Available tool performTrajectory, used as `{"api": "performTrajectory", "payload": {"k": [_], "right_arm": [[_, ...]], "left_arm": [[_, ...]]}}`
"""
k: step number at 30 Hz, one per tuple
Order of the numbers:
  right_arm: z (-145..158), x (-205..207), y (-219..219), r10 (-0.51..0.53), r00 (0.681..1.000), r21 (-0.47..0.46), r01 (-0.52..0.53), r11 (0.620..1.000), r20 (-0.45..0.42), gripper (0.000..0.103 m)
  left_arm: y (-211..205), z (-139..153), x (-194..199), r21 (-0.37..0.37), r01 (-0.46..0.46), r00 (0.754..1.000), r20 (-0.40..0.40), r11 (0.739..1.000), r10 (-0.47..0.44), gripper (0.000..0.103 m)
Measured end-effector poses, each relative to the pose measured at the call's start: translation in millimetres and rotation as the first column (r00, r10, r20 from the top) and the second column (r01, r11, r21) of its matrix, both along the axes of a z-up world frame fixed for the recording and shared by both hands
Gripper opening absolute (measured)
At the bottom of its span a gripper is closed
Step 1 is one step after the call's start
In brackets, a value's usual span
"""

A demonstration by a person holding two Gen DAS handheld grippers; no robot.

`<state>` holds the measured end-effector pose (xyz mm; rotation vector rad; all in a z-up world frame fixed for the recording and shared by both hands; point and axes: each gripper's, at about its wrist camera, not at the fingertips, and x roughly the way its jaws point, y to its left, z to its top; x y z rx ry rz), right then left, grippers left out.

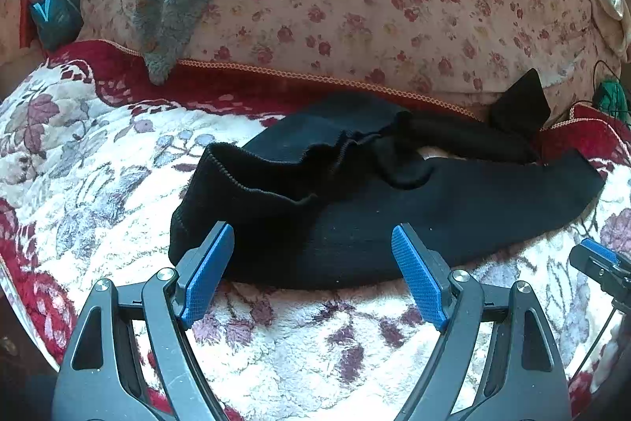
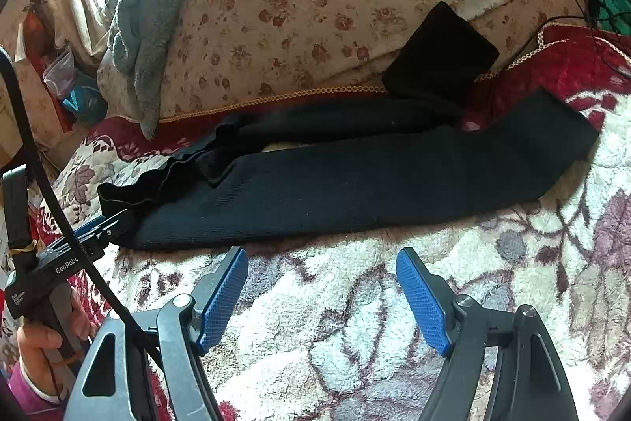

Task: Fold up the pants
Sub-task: 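Move both open grippers over the black knit pants toward the waistband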

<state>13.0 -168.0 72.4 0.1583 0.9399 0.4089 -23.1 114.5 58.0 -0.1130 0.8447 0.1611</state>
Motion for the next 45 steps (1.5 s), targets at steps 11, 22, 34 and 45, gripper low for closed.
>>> {"api": "performTrajectory", "payload": {"k": [11,22,34,45], "right_arm": [[-8.0,3.3,-1.7,-0.006,1.0,-0.001,0.006,1.0,-0.026,0.077],[-8.7,4.4,-4.0,-0.014,0.999,0.0,0.014,1.0,-0.029,0.077],[-12.8,6.6,-1.4,-0.01,0.999,-0.002,0.01,1.0,-0.046,0.077],[-13.8,18.5,7.6,-0.001,0.998,0.016,0.002,1.0,-0.068,0.077]], "left_arm": [[6.7,-6.3,3.8,-0.015,-0.013,1.0,-0.022,1.0,0.013,0.083],[6.8,-7.0,4.1,-0.016,-0.015,1.0,-0.024,1.0,0.015,0.083],[14.9,-12.0,6.3,0.021,-0.002,0.999,-0.04,1.0,0.003,0.083],[17.2,-20.1,24.6,0.173,0.072,0.995,-0.081,0.982,-0.059,0.083]]}}
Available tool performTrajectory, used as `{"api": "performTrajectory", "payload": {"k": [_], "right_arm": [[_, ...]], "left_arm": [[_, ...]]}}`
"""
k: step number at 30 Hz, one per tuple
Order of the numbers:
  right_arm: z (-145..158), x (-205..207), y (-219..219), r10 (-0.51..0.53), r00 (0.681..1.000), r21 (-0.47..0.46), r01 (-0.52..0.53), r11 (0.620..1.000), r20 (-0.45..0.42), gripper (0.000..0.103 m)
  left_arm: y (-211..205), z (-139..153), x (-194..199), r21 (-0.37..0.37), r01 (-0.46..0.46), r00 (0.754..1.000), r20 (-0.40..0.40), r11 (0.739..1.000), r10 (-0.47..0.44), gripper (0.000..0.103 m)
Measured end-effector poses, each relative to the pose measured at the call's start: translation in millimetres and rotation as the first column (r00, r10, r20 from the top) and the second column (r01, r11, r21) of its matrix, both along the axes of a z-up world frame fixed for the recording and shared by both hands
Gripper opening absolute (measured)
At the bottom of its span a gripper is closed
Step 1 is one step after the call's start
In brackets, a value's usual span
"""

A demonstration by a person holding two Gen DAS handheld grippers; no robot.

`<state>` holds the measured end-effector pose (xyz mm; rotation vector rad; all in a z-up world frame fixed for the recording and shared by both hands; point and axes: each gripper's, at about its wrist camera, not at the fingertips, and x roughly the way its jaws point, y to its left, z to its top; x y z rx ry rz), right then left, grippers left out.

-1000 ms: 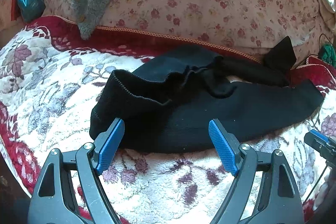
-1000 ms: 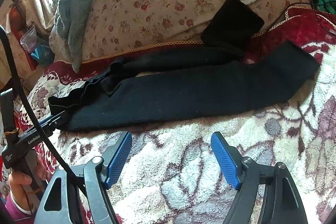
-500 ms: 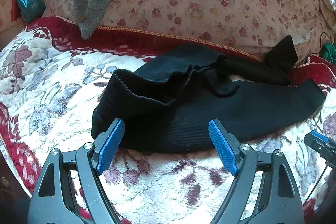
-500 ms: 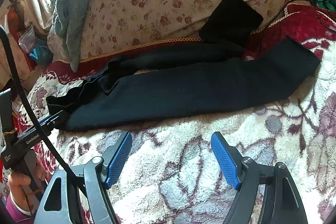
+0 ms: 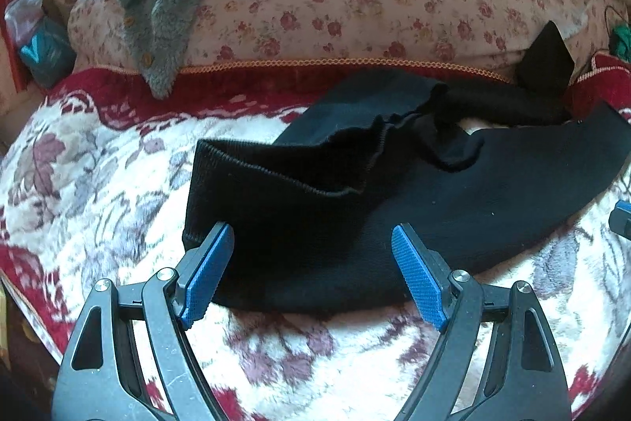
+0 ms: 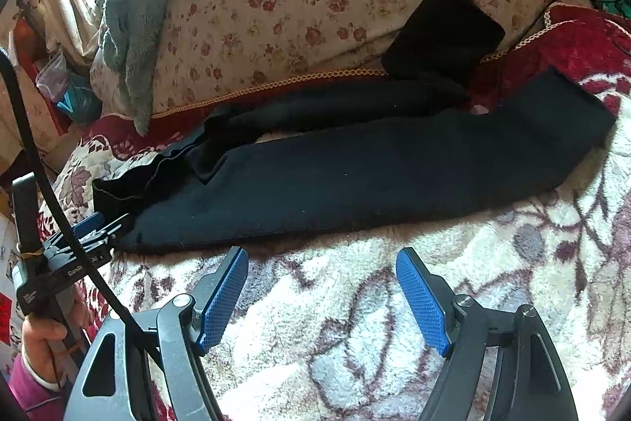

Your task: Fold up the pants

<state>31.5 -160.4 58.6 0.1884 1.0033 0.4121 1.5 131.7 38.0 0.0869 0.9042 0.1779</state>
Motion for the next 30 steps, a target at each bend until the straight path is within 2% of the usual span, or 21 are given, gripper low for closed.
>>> {"api": "performTrajectory", "payload": {"k": [4,10,14,18,21,24,26,30], "right_arm": [[-2.3,4.4,4.9,0.007,1.0,0.001,-0.007,1.0,-0.009,0.077],[-5.0,10.0,9.4,0.015,1.0,-0.002,-0.015,1.0,-0.017,0.077],[-7.2,16.2,11.4,0.016,1.0,0.002,-0.016,1.0,-0.025,0.077],[-9.6,21.4,15.7,0.019,0.999,0.008,-0.019,1.0,-0.03,0.077],[-11.6,25.0,21.8,0.029,0.999,0.007,-0.029,1.0,-0.034,0.077],[-13.5,28.4,27.5,0.038,0.999,0.01,-0.038,0.999,-0.033,0.077],[-14.4,30.0,28.7,0.036,0.999,0.01,-0.036,0.999,-0.033,0.077],[-15.7,30.7,20.8,0.026,0.999,0.041,-0.024,0.999,-0.042,0.077]], "left_arm": [[8.4,-4.1,17.4,0.05,-0.016,1.0,-0.02,0.999,0.017,0.083],[40.8,-4.2,40.9,0.052,-0.098,0.995,-0.017,0.994,0.099,0.083],[70.3,-10.0,55.0,-0.027,-0.163,0.986,-0.045,0.986,0.162,0.083],[96.8,-12.5,59.2,-0.115,-0.23,0.973,-0.041,0.966,0.226,0.083],[116.2,-14.5,57.6,-0.19,-0.28,0.96,-0.037,0.941,0.278,0.083],[141.6,-22.8,55.2,-0.24,-0.38,0.925,-0.083,0.894,0.371,0.083],[153.7,-25.7,51.8,-0.311,-0.391,0.92,-0.097,0.866,0.38,0.083],[151.0,-15.5,43.1,-0.317,-0.407,0.912,-0.093,0.857,0.399,0.083]]}}
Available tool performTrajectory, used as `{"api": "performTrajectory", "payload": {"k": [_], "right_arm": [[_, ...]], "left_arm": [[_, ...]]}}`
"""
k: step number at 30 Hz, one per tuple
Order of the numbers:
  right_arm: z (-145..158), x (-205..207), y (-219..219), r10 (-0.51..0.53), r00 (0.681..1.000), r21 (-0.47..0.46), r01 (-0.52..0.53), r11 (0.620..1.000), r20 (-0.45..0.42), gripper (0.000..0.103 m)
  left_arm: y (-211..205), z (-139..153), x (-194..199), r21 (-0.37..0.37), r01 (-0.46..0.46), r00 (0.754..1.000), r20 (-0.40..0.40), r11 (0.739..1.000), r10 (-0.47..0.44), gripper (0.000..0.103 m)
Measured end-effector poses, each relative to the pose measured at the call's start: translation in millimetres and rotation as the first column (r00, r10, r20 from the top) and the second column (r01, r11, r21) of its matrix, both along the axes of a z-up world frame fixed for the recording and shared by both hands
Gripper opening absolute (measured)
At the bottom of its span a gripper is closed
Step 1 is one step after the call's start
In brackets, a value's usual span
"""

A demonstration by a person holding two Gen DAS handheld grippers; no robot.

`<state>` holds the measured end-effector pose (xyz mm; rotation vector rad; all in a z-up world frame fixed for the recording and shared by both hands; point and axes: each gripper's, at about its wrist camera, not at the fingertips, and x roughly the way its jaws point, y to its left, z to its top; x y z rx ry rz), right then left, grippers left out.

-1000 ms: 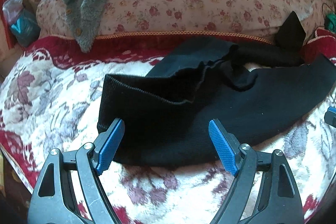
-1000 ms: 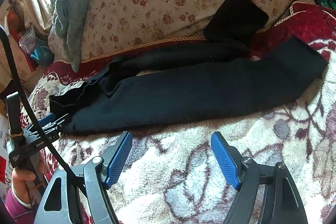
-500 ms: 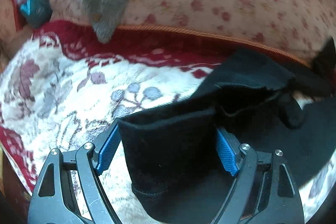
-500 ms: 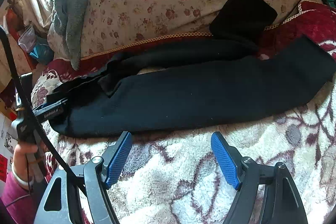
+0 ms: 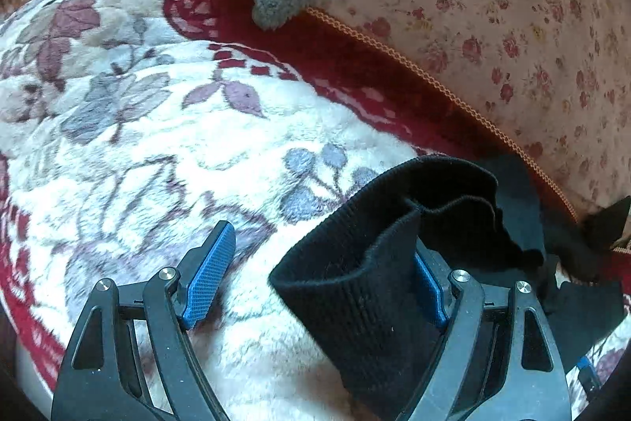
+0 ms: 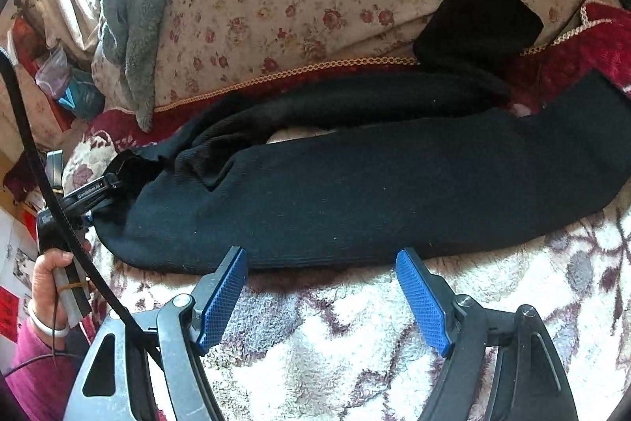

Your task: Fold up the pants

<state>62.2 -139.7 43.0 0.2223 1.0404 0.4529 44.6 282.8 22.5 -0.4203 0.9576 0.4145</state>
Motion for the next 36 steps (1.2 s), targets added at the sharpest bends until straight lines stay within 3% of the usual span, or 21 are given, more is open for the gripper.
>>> {"api": "performTrajectory", "payload": {"k": [4,9,17,20,23,28,36], "right_arm": [[-1.3,-1.3,-22.9,-0.048,0.999,-0.011,0.048,0.999,-0.004,0.077],[-5.1,-7.5,-75.8,-0.168,0.986,-0.024,0.168,0.986,-0.002,0.077],[-14.4,-9.9,-159.1,-0.37,0.929,0.013,0.37,0.929,-0.026,0.077],[-18.3,-2.3,-169.6,-0.391,0.92,0.047,0.392,0.919,-0.035,0.077],[-17.3,7.3,-167.5,-0.387,0.922,0.036,0.388,0.921,-0.015,0.076],[-21.8,27.2,-157.7,-0.383,0.924,0.01,0.383,0.924,0.011,0.076],[-36.7,51.6,-171.9,-0.439,0.899,0.095,0.437,0.894,-0.007,0.04]], "left_arm": [[-5.6,5.2,-24.0,-0.065,-0.009,1.0,0.015,0.998,0.01,0.083],[-24.5,7.5,-50.4,-0.057,0.021,1.0,0.023,0.998,-0.02,0.083],[-56.0,-2.3,-65.9,-0.127,0.069,0.997,0.034,0.989,-0.066,0.083],[-66.6,-1.7,-59.2,-0.127,0.091,0.995,0.047,0.988,-0.086,0.083],[-72.1,-0.5,-52.4,-0.158,0.108,0.993,0.061,0.982,-0.1,0.083],[-78.8,-2.4,-37.3,-0.139,0.125,0.991,0.062,0.982,-0.118,0.083],[-76.2,-4.8,-17.4,-0.142,0.122,0.991,0.072,0.982,-0.113,0.083]]}}
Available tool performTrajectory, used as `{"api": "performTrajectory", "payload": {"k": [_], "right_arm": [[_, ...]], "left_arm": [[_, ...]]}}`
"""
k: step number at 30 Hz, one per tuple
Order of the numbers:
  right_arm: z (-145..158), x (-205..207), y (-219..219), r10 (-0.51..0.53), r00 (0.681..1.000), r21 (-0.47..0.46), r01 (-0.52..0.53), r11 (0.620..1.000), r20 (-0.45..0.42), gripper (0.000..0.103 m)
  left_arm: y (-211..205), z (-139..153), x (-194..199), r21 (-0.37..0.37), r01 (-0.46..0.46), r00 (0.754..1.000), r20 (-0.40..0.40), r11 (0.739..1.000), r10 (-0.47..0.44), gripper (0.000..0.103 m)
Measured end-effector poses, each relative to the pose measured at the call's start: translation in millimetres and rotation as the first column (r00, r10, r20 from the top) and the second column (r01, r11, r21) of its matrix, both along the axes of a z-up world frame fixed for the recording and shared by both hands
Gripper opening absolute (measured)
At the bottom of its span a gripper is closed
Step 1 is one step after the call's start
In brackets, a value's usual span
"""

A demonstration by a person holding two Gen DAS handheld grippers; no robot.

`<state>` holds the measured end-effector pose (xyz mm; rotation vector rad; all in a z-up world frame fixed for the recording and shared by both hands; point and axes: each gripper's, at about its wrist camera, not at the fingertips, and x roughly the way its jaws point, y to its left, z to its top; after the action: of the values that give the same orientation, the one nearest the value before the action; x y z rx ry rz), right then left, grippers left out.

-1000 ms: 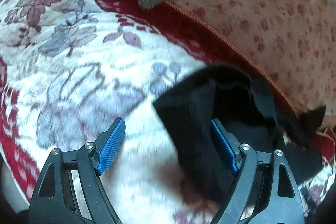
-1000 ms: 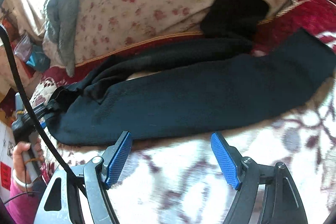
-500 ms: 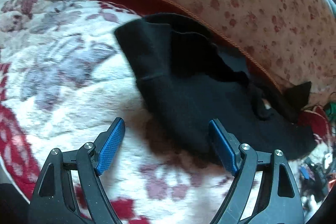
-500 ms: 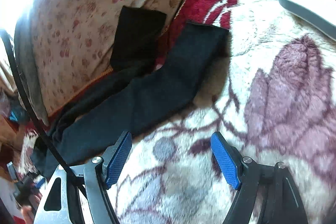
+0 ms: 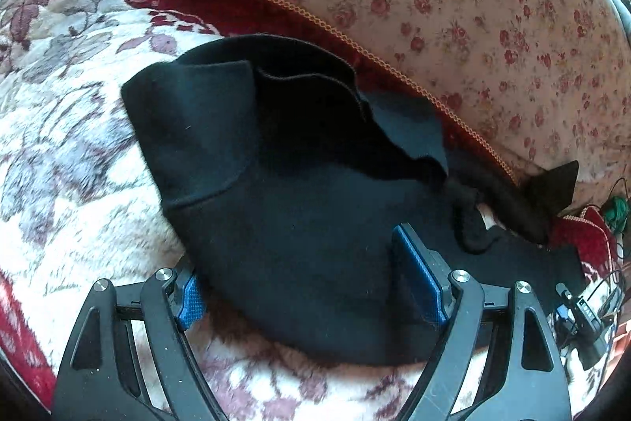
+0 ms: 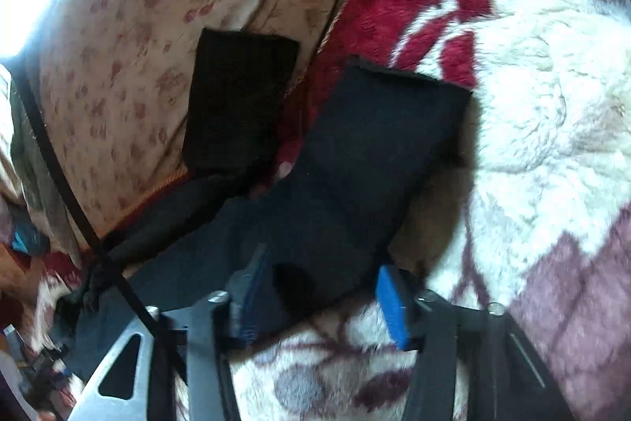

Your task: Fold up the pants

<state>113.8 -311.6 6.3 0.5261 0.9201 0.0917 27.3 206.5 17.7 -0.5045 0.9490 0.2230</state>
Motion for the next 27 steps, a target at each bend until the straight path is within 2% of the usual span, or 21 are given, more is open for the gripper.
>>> {"api": "performTrajectory", "payload": {"k": [2,3,4,5,6,9,13,19,21,24,26,27], "right_arm": [[-2.9,2.8,-2.9,0.002,1.0,0.024,-0.002,1.0,0.0,0.031],[-4.0,3.1,-4.3,0.0,1.0,0.036,0.0,0.999,0.004,0.025],[-4.4,2.1,-6.1,-0.002,1.0,0.052,0.001,0.999,0.012,0.019],[-4.0,1.0,-7.8,-0.006,1.0,0.066,0.004,0.998,0.023,0.017],[-2.2,-1.2,-9.2,-0.009,0.999,0.075,0.006,0.997,0.042,0.014],[5.6,-8.9,-8.6,-0.006,0.997,0.063,0.0,0.998,0.081,0.009],[11.9,-12.9,-3.8,0.021,0.996,0.045,-0.025,0.999,0.091,0.008],[28.6,-35.8,-4.3,0.058,0.991,0.029,-0.062,0.998,0.118,0.006],[29.8,-38.0,-4.9,0.058,0.992,0.027,-0.061,0.998,0.113,0.005],[19.9,-34.0,-9.6,0.029,0.998,0.052,-0.032,0.998,0.06,0.006],[14.7,-32.1,-15.1,-0.017,1.0,0.074,0.016,0.997,0.02,0.017],[14.3,-35.4,-17.8,-0.032,0.999,0.081,0.031,0.996,0.01,0.032]], "left_arm": [[0.1,-0.8,4.2,0.003,0.012,1.0,0.005,1.0,-0.012,0.081],[1.0,-0.9,4.6,0.002,0.013,1.0,0.018,1.0,-0.013,0.075],[2.3,-0.8,4.0,0.008,0.003,1.0,0.026,1.0,-0.003,0.052],[4.5,-1.4,3.8,0.003,0.003,0.999,0.032,1.0,-0.003,0.02],[7.5,-2.3,4.5,0.004,0.005,1.0,0.025,1.0,-0.005,0.013],[17.0,-3.3,2.8,-0.026,0.012,1.0,0.025,1.0,-0.012,0.01],[23.4,2.1,-5.6,-0.051,0.008,0.999,0.039,0.999,-0.006,0.009],[16.7,15.8,-15.0,-0.011,0.046,0.997,0.059,0.999,-0.045,0.008],[15.4,17.1,-15.5,-0.012,0.048,0.997,0.058,0.999,-0.048,0.008],[14.5,15.1,-16.3,-0.024,0.041,0.998,0.045,0.999,-0.04,0.008],[14.9,13.6,-16.7,-0.032,0.039,0.999,0.036,0.999,-0.038,0.008],[14.8,13.2,-16.6,-0.032,0.037,0.999,0.034,0.999,-0.036,0.008]]}}
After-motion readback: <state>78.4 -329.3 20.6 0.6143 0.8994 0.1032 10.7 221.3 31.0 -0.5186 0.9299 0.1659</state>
